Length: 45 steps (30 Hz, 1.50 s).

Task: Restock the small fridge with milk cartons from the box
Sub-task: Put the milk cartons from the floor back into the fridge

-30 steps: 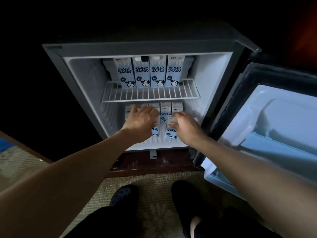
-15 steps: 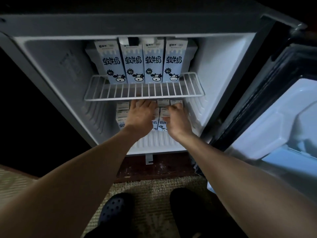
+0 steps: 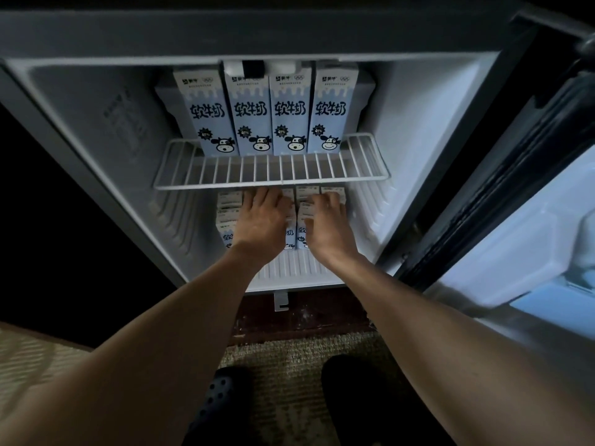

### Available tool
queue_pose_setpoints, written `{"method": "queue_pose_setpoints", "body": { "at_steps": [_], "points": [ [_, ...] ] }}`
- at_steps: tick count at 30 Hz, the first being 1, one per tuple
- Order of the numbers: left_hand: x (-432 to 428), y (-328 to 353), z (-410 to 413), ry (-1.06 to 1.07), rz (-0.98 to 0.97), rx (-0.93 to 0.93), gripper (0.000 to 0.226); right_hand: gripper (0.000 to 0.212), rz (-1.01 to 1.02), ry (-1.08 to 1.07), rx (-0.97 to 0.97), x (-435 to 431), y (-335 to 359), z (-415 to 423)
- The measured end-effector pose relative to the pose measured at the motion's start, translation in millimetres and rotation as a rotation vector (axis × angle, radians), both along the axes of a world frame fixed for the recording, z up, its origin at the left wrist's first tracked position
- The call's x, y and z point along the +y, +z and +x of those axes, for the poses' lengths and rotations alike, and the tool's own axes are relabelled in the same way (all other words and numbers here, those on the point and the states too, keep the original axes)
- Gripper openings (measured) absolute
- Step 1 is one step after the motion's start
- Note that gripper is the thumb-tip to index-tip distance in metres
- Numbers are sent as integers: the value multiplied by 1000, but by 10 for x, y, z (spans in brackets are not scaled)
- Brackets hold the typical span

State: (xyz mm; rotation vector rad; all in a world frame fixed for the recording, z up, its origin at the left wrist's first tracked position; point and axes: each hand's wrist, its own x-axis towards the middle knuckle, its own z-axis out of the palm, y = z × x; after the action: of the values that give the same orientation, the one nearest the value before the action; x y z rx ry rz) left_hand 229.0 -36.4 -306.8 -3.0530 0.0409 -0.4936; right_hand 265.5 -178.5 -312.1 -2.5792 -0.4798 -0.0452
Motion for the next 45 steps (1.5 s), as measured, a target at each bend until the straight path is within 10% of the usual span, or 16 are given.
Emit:
{"method": "queue_pose_setpoints", "body": {
  "at_steps": [14, 29, 45],
  "points": [
    [-32, 515, -588, 2, 31, 362, 77, 68, -226, 144, 50, -355, 521, -446],
    [-674, 1916, -2063, -248, 97, 300, 69, 57, -378, 272, 60, -1148, 1931, -2198],
    [-2553, 2890, -3246, -635, -99, 110, 63, 50, -48, -229, -165, -3334, 2866, -4149]
  ]
}}
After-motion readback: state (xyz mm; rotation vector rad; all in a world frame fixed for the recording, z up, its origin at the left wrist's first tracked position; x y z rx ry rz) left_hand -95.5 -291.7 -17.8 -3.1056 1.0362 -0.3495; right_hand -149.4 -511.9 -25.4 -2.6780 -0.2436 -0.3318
